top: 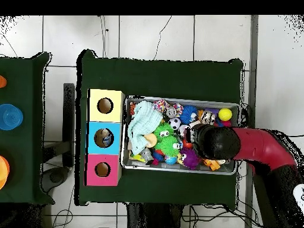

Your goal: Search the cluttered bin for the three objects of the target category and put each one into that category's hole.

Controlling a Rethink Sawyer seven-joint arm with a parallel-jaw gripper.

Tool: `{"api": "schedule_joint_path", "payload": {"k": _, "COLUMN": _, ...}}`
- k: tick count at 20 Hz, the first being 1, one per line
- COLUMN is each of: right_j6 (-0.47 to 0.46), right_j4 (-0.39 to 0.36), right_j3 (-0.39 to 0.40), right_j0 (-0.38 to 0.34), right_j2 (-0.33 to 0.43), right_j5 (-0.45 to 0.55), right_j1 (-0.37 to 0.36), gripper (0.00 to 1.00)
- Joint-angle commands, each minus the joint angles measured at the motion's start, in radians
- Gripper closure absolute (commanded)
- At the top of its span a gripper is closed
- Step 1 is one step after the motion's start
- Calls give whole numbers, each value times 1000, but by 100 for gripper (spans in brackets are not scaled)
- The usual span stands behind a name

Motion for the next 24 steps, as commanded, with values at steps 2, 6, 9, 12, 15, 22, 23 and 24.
{"api": "schedule_joint_path", "payload": {"k": 2, "right_j6": 241, "right_j4": 29, "right_j3": 36, "right_j0": 36, "right_j2": -164, "right_j5": 22, "right_j1": 21, "gripper": 0}}
{"api": "schedule_joint_path", "payload": {"k": 6, "right_j6": 234, "right_j4": 47, "right_j3": 15, "right_j0": 49, "right_j2": -199, "right_j5": 21, "right_j1": 40, "gripper": 0}}
{"api": "schedule_joint_path", "payload": {"k": 9, "right_j6": 240, "right_j4": 69, "right_j3": 14, "right_j0": 62, "right_j2": -213, "right_j5": 5, "right_j1": 56, "gripper": 0}}
{"api": "schedule_joint_path", "payload": {"k": 12, "right_j6": 258, "right_j4": 90, "right_j3": 10, "right_j0": 85, "right_j2": -234, "right_j5": -14, "right_j1": 64, "gripper": 0}}
{"api": "schedule_joint_path", "payload": {"k": 15, "right_j6": 243, "right_j4": 112, "right_j3": 6, "right_j0": 94, "right_j2": -247, "right_j5": -33, "right_j1": 73, "gripper": 0}}
{"api": "schedule_joint_path", "payload": {"k": 22, "right_j6": 216, "right_j4": 168, "right_j3": 8, "right_j0": 102, "right_j2": -258, "right_j5": -53, "right_j1": 70, "gripper": 0}}
{"api": "schedule_joint_path", "payload": {"k": 23, "right_j6": 228, "right_j4": 181, "right_j3": 9, "right_j0": 107, "right_j2": -266, "right_j5": -48, "right_j1": 66, "gripper": 0}}
{"api": "schedule_joint_path", "payload": {"k": 24, "right_j6": 261, "right_j4": 204, "right_j3": 10, "right_j0": 118, "right_j2": -282, "right_j5": -35, "right_j1": 63, "gripper": 0}}
